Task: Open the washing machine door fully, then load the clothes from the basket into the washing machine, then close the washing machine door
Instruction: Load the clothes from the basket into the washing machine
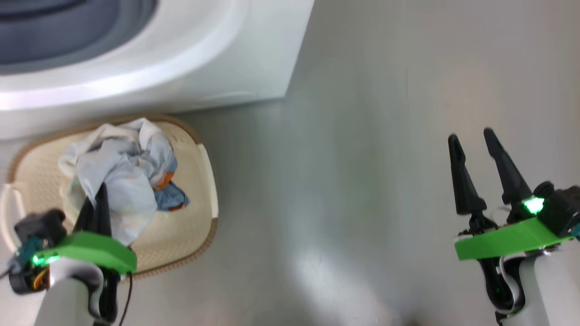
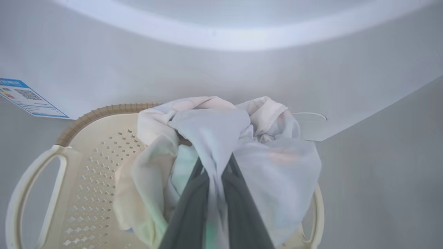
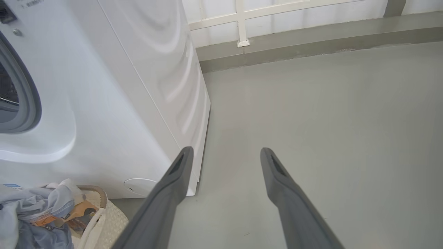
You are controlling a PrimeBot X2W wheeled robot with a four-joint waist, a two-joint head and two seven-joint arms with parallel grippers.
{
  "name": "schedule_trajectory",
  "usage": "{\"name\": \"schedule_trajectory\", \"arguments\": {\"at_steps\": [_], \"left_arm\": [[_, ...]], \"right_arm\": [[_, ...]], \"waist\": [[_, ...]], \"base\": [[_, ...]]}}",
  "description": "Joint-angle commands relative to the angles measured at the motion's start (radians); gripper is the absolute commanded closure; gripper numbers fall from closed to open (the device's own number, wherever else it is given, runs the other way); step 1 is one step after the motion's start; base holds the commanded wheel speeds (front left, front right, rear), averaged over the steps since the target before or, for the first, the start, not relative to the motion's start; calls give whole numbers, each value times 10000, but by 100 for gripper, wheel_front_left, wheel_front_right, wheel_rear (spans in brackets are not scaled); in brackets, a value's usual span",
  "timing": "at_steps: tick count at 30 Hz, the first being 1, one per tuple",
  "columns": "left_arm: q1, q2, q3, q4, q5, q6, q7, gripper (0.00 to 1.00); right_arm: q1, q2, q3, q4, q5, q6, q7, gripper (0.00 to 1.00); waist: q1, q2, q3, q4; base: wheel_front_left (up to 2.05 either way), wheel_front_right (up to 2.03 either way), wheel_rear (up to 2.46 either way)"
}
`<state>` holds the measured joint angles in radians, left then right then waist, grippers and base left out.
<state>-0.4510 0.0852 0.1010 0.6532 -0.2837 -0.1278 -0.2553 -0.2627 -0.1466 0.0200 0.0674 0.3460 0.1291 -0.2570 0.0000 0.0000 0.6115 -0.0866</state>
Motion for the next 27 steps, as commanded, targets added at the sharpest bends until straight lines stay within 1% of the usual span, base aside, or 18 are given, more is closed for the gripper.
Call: {"name": "schedule_trajectory", "arguments": {"at_steps": [1, 10, 19, 21, 25, 27], "left_arm": [[547, 231, 383, -464, 166, 23, -64, 100], [1929, -156, 789, -2907, 641, -2, -64, 100], [2803, -320, 968, -4928, 1009, 29, -64, 100], [2895, -326, 983, -5138, 1037, 36, -64, 100], [3378, -342, 1003, -5932, 1147, 91, -64, 100], [3478, -343, 995, -6076, 1164, 96, -64, 100]], "right_arm": [[438, -101, 196, -133, 57, 16, -48, 0], [849, -171, 350, 86, 19, 16, -48, 0], [950, -185, 504, 141, -41, 16, -48, 0], [980, -193, 521, 161, -54, 16, -48, 0], [1265, -254, 549, 255, -83, 16, -48, 0], [1325, -290, 558, 257, -100, 16, -48, 0]], "waist": [[0, 0, -1025, 298], [0, 0, -2375, 440], [0, 0, -3424, 452], [0, 0, -3536, 453], [0, 0, -4153, 521], [0, 0, -4271, 531]], "base": [[0, 0, 0], [0, 0, 0], [0, 0, 0], [0, 0, 0], [0, 0, 0], [0, 0, 0]]}}
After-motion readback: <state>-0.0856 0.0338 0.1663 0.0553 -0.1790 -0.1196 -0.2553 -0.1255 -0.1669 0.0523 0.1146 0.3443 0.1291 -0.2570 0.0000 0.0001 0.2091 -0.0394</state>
